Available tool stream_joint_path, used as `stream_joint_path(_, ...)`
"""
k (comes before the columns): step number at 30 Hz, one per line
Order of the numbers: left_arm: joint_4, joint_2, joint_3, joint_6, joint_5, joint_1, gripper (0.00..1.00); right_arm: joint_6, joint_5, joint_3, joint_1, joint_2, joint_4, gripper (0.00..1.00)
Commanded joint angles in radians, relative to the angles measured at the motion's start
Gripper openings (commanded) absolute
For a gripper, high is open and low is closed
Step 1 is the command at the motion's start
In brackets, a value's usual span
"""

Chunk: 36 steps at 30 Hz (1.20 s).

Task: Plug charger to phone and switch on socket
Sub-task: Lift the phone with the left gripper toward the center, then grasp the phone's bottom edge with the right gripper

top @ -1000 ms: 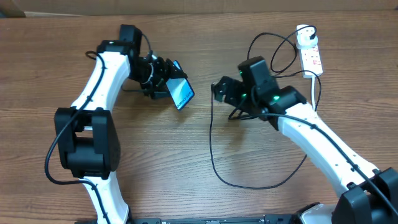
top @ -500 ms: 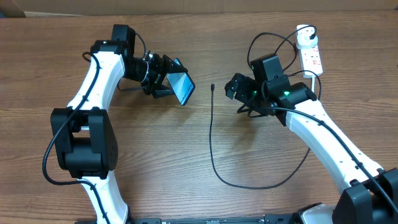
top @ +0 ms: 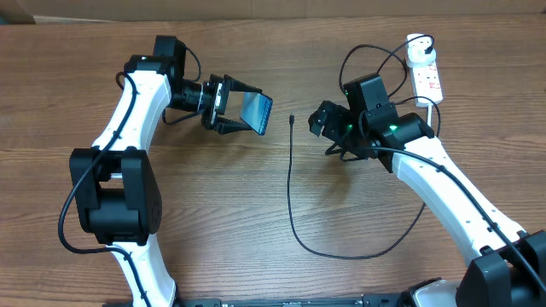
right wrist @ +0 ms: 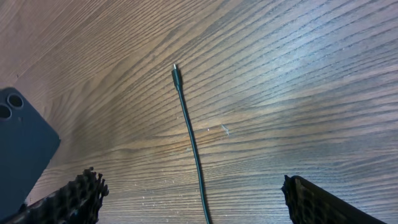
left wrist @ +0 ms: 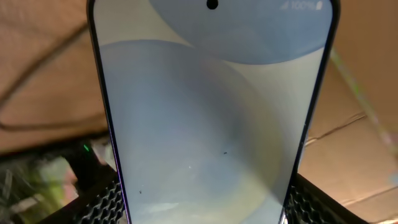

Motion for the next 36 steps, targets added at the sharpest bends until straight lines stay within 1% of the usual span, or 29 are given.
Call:
stream_joint_path(1,-0.014,0.003,0.034,-0.082,0.099,-0.001,0.04,-0.001,0.012,0.009,-0.003,0.002,-0.006,0.93)
stream_joint_path(5,-0.064,0.003,0.034,-0.111,0.156,-0.001,0.05,-0.001,0.014,0.009,-0.003,0.002,-0.014,0.93)
stream_joint_path(9,-0.066,0.003,0.034,-0.115,0.242,-0.001,0.04,0.000,0.014,0.009,-0.003,0.002,-0.013,0.94)
stream_joint_path(13,-0.065,0.003,0.034,-0.114,0.254,-0.001,0.04,-0.001,0.014,0.009,-0.003,0.002,-0.013,0.93)
stream_joint_path(22,-0.065,0.003,0.034,-0.115,0.179,-0.001,0.04,-0.128,0.004,0.015,-0.003,0.001,-0.013,0.93)
stream_joint_path(25,-0.065,0.003,0.034,-0.116,0.153,-0.001,0.04,-0.213,-0.046,0.042,-0.003,0.001,-0.015,0.93)
stream_joint_path(31,-0.065,0.003,0.034,-0.122,0.119,-0.001,0.04,-0.361,-0.101,0.189,0.000,0.001,-0.108,0.93)
stream_joint_path(34,-0.065,0.003,0.034,-0.134,0.072,-0.001,0.04,-0.428,-0.107,0.272,0.018,0.001,-0.162,0.93)
stream_joint_path(36,-0.065,0.003,0.034,-0.149,0.051,-0.002,0.04,-0.448,-0.106,0.309,0.042,0.001,-0.178,0.96)
